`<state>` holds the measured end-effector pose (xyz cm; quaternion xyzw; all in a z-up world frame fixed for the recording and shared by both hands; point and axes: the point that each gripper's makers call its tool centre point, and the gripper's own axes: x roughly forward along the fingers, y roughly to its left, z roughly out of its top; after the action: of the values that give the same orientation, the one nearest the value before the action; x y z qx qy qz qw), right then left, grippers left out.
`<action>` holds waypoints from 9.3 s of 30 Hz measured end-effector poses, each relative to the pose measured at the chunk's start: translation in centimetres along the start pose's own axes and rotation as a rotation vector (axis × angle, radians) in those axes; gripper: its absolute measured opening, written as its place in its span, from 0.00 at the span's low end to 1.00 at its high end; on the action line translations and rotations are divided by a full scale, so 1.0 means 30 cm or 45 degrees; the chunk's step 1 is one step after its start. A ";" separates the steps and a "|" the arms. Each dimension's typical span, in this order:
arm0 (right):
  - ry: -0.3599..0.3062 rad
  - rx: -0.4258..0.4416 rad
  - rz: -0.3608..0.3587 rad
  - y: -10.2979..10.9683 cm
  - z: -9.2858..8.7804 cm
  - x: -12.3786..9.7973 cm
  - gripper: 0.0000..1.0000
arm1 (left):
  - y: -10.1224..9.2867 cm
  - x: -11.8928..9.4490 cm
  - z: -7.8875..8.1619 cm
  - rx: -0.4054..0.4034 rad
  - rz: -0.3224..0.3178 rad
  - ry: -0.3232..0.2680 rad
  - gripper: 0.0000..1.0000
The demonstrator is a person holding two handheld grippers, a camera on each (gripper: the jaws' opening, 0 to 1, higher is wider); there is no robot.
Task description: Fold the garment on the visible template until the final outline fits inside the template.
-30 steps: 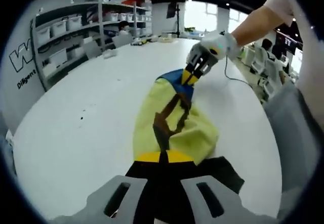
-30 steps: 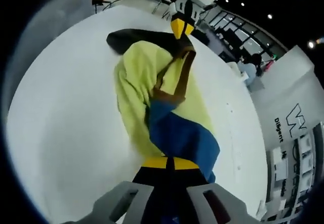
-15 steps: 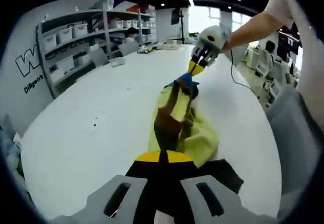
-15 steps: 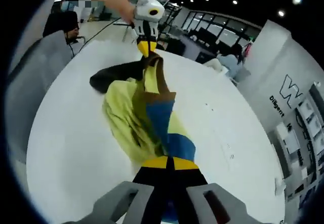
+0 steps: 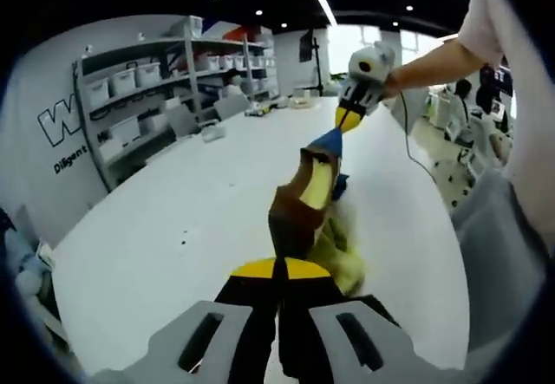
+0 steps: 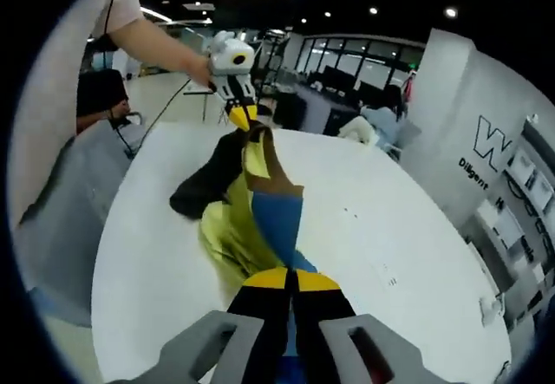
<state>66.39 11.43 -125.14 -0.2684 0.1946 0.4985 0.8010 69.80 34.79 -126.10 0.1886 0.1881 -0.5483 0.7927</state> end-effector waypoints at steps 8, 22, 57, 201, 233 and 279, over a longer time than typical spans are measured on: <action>-0.099 0.061 0.065 0.115 0.132 -0.133 0.00 | -0.101 -0.141 0.126 -0.012 -0.042 -0.061 0.01; -0.329 0.053 0.077 0.276 0.409 -0.418 0.00 | -0.288 -0.402 0.380 0.052 -0.116 -0.188 0.01; -0.158 0.270 0.082 0.098 0.128 -0.188 0.00 | -0.154 -0.143 0.230 -0.089 -0.028 -0.031 0.01; 0.194 0.179 0.180 0.839 -0.281 0.320 0.28 | -0.098 -0.291 -0.796 -0.619 0.530 0.409 0.05; 0.247 0.202 0.210 0.870 -0.326 0.320 0.25 | 0.239 -0.741 -0.978 -1.306 1.113 0.063 0.04; 0.337 0.354 -0.111 0.644 -0.561 0.097 0.00 | -0.219 -0.344 -0.599 -0.763 0.734 0.081 0.14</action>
<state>49.44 9.88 -144.51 -0.2265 0.3534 0.3919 0.8187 58.61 49.96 -136.92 0.0114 0.3033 -0.2187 0.9274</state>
